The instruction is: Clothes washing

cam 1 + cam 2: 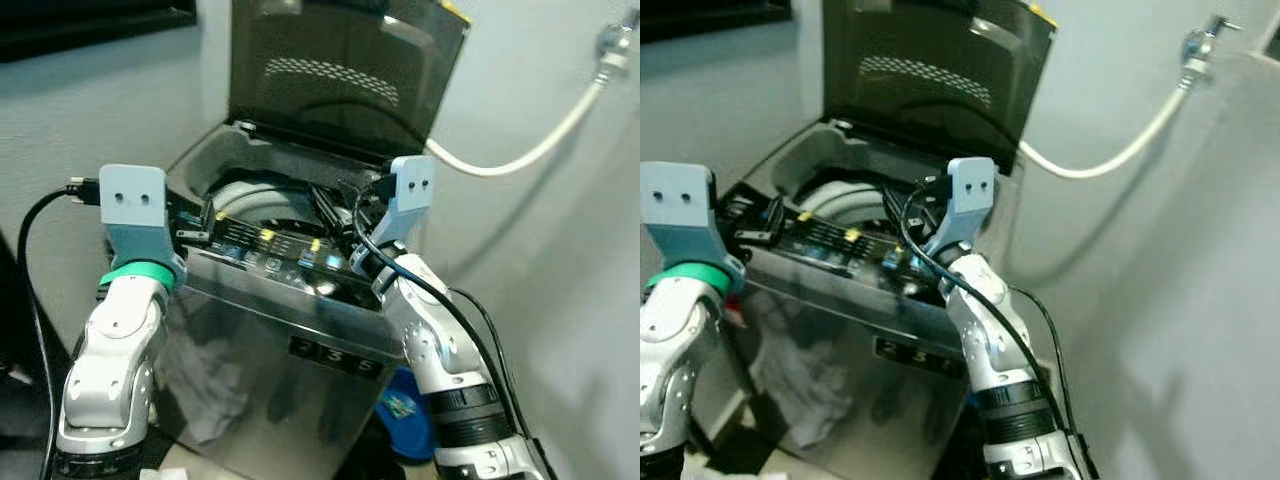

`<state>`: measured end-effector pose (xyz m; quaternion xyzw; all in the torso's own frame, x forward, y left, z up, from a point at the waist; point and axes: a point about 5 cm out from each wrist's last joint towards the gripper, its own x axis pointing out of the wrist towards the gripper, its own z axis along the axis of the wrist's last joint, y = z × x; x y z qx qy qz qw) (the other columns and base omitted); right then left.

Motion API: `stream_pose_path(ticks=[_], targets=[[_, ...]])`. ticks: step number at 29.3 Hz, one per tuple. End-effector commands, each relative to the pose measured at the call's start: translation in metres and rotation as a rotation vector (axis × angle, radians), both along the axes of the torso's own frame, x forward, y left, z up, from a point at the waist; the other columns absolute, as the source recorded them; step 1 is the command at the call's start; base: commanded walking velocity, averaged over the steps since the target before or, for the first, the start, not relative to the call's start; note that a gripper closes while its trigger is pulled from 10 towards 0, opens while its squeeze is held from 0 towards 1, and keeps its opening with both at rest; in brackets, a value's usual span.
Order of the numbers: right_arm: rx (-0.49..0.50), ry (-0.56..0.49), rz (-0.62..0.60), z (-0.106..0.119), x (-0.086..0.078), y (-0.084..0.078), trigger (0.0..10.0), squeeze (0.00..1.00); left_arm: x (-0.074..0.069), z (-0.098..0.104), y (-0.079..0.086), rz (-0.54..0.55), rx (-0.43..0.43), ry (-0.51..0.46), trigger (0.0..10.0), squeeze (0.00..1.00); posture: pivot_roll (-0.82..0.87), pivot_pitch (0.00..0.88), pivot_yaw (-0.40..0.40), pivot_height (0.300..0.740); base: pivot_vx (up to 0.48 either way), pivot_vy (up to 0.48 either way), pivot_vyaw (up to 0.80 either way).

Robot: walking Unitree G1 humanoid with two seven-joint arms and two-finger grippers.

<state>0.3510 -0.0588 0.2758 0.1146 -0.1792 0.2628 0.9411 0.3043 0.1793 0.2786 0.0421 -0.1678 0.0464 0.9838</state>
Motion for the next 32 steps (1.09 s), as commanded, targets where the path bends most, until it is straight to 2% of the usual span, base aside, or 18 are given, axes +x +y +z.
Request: stream_pose_path(ticks=[1,7,10,12,14,15,16,17,18,20,22,27,32], targets=[[0.003,-0.004,-0.016,0.001,0.002,-0.004,10.0,0.00,0.000,0.001,-0.005,-0.020,0.011,-0.005,10.0,0.00,0.06,0.006,-0.094,0.740,0.000,0.000,0.80],[0.000,-0.006,-0.016,0.001,0.002,-0.005,10.0,0.00,0.001,-0.001,-0.005,-0.024,0.018,0.003,10.0,0.00,0.06,0.003,-0.092,0.740,0.000,0.000,0.80],[-0.014,-0.010,-0.010,-0.001,0.003,-0.009,10.0,0.00,0.003,-0.014,0.001,-0.020,0.028,0.042,10.0,0.00,0.06,0.001,-0.093,0.740,0.000,0.000,0.80],[-0.014,-0.010,-0.010,-0.001,0.003,-0.009,10.0,0.00,0.003,-0.014,0.001,-0.020,0.028,0.042,10.0,0.00,0.06,0.001,-0.093,0.740,0.000,0.000,0.80],[-0.043,0.028,-0.035,-0.018,0.004,-0.028,10.0,0.00,0.005,-0.033,0.016,-0.003,0.061,0.108,10.0,0.00,0.06,0.000,-0.074,0.740,0.000,0.000,0.80],[-0.043,0.028,-0.035,-0.018,0.004,-0.028,10.0,0.00,0.005,-0.033,0.016,-0.003,0.061,0.108,10.0,0.00,0.06,0.000,-0.074,0.740,0.000,0.000,0.80],[-0.053,0.044,-0.049,-0.025,0.003,-0.035,10.0,0.00,0.005,-0.039,0.020,0.000,0.067,0.128,10.0,0.00,0.06,0.000,-0.074,0.740,0.000,0.000,0.80],[-0.048,0.074,-0.076,-0.034,0.003,-0.045,10.0,0.00,0.005,-0.046,0.026,-0.002,0.051,0.154,10.0,0.00,0.05,0.000,-0.049,0.740,0.000,0.000,0.80],[-0.048,0.074,-0.076,-0.034,0.003,-0.045,10.0,0.00,0.005,-0.046,0.026,-0.002,0.051,0.154,10.0,0.00,0.05,0.000,-0.049,0.740,0.000,0.000,0.80],[-0.033,0.110,-0.117,-0.045,0.001,-0.057,10.0,0.00,0.003,-0.056,0.032,-0.011,0.012,0.180,10.0,0.00,0.05,0.000,-0.034,0.740,0.000,0.000,0.80],[-0.028,0.121,-0.136,-0.048,0.000,-0.061,10.0,0.00,0.002,-0.061,0.034,-0.010,-0.010,0.186,10.0,0.00,0.04,0.001,-0.026,0.740,0.000,0.000,0.80],[0.006,0.127,-0.170,-0.049,-0.001,-0.062,10.0,0.00,-0.001,-0.081,0.030,-0.042,-0.050,0.239,10.0,0.00,0.05,0.005,-0.017,0.740,0.000,0.000,0.80],[0.018,0.123,-0.166,-0.047,0.000,-0.059,10.0,0.00,-0.003,-0.088,0.025,-0.076,-0.068,0.262,10.0,0.00,0.05,0.011,-0.003,0.740,0.000,0.000,0.80]])
